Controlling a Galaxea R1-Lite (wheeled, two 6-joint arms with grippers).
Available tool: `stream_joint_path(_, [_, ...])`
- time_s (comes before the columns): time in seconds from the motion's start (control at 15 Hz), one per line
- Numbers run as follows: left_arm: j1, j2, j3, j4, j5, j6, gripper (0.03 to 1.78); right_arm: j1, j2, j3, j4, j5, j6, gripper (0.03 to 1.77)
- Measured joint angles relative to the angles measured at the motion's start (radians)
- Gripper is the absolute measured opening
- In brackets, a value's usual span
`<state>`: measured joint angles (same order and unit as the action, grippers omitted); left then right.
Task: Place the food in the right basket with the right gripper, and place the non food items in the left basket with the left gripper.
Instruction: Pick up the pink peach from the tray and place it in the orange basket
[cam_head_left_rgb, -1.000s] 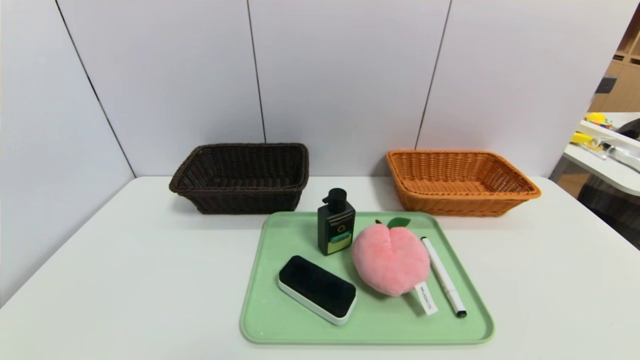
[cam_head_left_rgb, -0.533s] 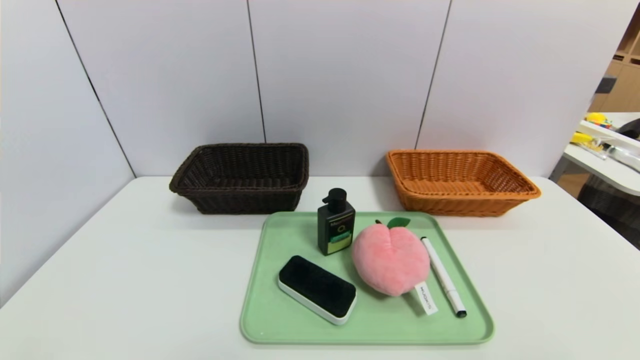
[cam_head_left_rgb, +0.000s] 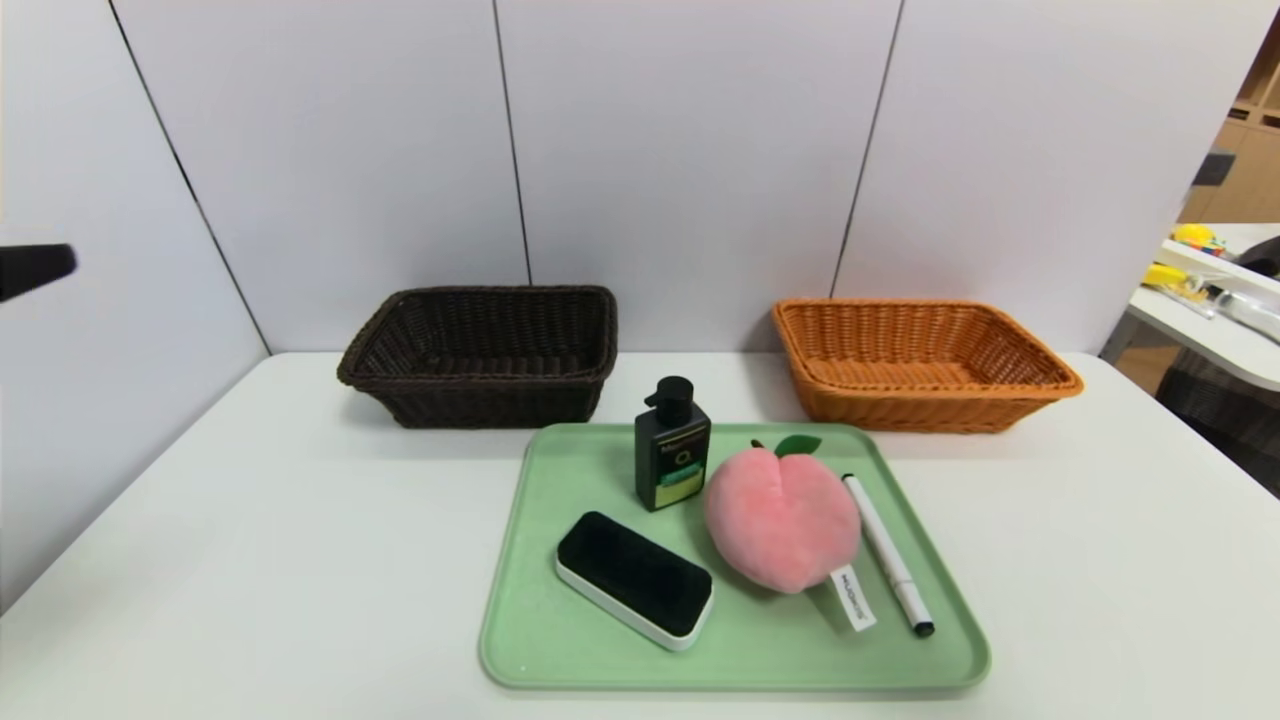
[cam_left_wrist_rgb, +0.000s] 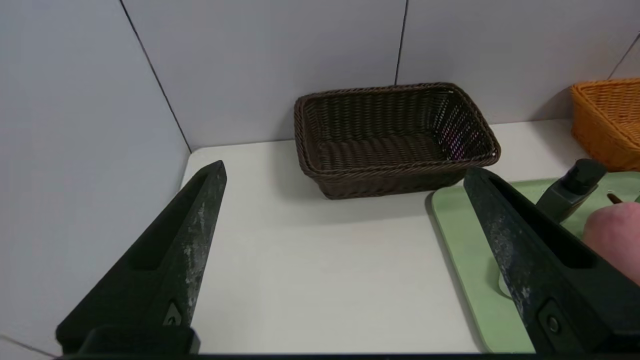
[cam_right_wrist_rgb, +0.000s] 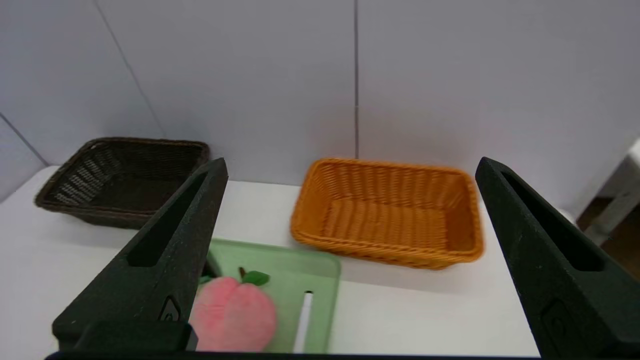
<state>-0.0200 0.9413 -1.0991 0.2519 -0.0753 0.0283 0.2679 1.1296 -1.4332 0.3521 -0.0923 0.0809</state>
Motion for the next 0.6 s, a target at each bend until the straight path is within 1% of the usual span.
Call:
stream_joint_path(0.07, [-0.015, 0.041, 0.001, 0.003, 0.007, -0.004, 1.69, 0.084, 0.071, -0.037, 0.041, -0.068, 0.062, 1.71])
stream_joint_path(0.13, [-0.031, 0.070, 0.013, 0.004, 0.024, -0.007, 1.69, 0.153, 0.134, -0.061, 0.085, -0.122, 0.139, 1.71])
stream_joint_path(0.2, [-0.050, 0.094, 0.032, 0.002, 0.042, -0.013, 1.69, 0.215, 0.192, -0.079, 0.131, -0.161, 0.221, 1.71])
stream_joint_path(0.27, [-0.074, 0.119, 0.055, 0.001, 0.055, -0.030, 1.69, 0.271, 0.251, -0.098, 0.184, -0.186, 0.319, 1.71])
stream_joint_path(0.33, [-0.094, 0.143, 0.074, 0.001, 0.071, -0.057, 1.69, 0.314, 0.300, -0.116, 0.238, -0.196, 0.407, 1.71])
stream_joint_path(0.47, [-0.138, 0.180, 0.104, 0.000, 0.095, -0.099, 1.69, 0.373, 0.394, -0.146, 0.353, -0.193, 0.581, 1.71])
stream_joint_path(0.6, [-0.189, 0.201, 0.124, -0.001, 0.123, -0.102, 1.69, 0.407, 0.474, -0.157, 0.420, -0.159, 0.726, 1.71])
